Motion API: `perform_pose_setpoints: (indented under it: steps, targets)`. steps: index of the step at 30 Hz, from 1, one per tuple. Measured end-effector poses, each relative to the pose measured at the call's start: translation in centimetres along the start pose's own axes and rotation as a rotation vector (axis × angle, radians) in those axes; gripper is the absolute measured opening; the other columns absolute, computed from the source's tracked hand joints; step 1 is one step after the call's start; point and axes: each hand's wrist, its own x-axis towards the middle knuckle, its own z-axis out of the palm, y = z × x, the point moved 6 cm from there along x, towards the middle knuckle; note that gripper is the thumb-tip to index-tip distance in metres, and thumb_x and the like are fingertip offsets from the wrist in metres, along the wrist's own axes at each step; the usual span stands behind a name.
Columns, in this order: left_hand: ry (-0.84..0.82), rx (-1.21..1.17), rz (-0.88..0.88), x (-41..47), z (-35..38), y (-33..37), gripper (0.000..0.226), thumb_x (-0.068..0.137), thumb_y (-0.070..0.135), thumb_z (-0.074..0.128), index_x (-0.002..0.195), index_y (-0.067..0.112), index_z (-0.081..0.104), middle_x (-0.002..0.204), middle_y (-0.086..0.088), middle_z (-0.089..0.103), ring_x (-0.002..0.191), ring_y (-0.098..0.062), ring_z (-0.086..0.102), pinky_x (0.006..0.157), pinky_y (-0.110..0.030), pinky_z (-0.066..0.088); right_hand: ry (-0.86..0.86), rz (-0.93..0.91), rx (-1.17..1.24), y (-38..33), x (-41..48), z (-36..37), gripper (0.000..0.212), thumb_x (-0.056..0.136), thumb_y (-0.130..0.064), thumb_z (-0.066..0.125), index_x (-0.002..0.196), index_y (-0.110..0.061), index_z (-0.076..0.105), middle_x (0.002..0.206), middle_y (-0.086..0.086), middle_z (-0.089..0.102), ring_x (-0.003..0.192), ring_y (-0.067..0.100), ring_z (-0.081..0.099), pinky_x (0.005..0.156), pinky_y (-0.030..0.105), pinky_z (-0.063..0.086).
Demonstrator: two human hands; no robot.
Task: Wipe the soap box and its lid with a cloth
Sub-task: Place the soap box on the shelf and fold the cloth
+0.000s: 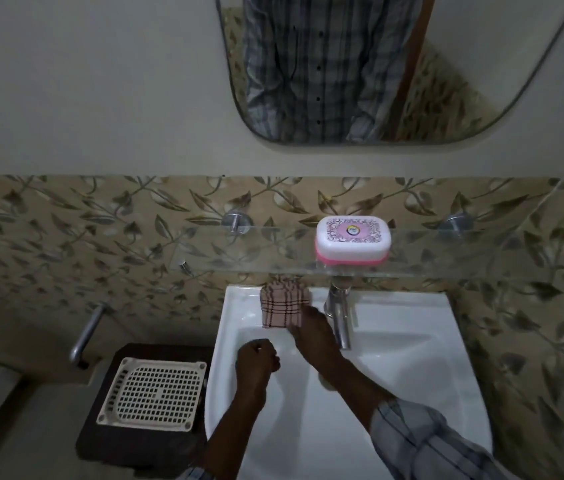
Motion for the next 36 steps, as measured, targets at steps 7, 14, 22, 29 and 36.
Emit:
perform_pose_setpoints:
  steps: [7,14,22,29,36]
  targets:
    - [0.008,-0.121,-0.186,-1.6,-0.6,-4.3,0.013,0.096,0.007,0.057,0.107,0.006,0.064,0.091,-0.021,0.069,0.078,-0.030,0.065,0.077,-0.041,0.060,0.081,0.499,0.028,2.3,5.6,3.1,0.054,0.086,-0.019,0.067,0.132,-0.001,0.043,0.132,0.018,0.053,0.125,0.037,0.048,0.097,0.043,0.050]
    - [-0.113,-0.397,-0.357,-1.6,-0.8,-4.4,0.031,0.094,0.023,0.067,0.108,-0.004,0.062,0.093,-0.026,0.067,0.087,-0.036,0.065,0.089,-0.045,0.056,-0.076,0.618,0.948,1.2,5.4,2.5,0.039,0.071,0.015,0.059,0.109,0.007,0.066,0.106,0.022,0.070,0.091,0.034,0.066,0.068,0.036,0.052]
    - [-0.488,-0.853,-0.218,-0.7,0.7,3.9,0.056,0.100,0.039,0.050,0.132,-0.005,0.059,0.133,-0.030,0.061,0.115,-0.040,0.065,0.097,-0.052,0.054,-0.299,0.447,1.115,-1.3,-0.3,-4.3,0.042,0.074,0.020,0.053,0.112,0.006,0.066,0.115,0.033,0.066,0.109,0.050,0.062,0.094,0.063,0.047]
    - [-0.395,-0.221,0.168,-4.3,1.5,5.6,0.036,0.103,0.027,0.049,0.116,0.004,0.073,0.108,-0.018,0.076,0.100,-0.033,0.073,0.075,-0.038,0.061,-0.056,0.296,0.693,-0.9,-6.7,-9.1,0.032,0.077,0.000,0.071,0.106,-0.013,0.066,0.099,0.005,0.076,0.093,0.024,0.070,0.077,0.034,0.059]
    - [-0.308,0.370,0.748,-10.4,3.8,7.8,0.034,0.101,0.040,0.051,0.073,0.041,0.070,0.067,0.020,0.071,0.066,0.005,0.064,0.061,-0.016,0.045,-0.128,0.576,1.600,0.0,-10.8,-6.3,0.071,0.094,-0.068,0.035,0.118,-0.009,0.068,0.123,0.017,0.068,0.111,0.036,0.065,0.090,0.052,0.053]
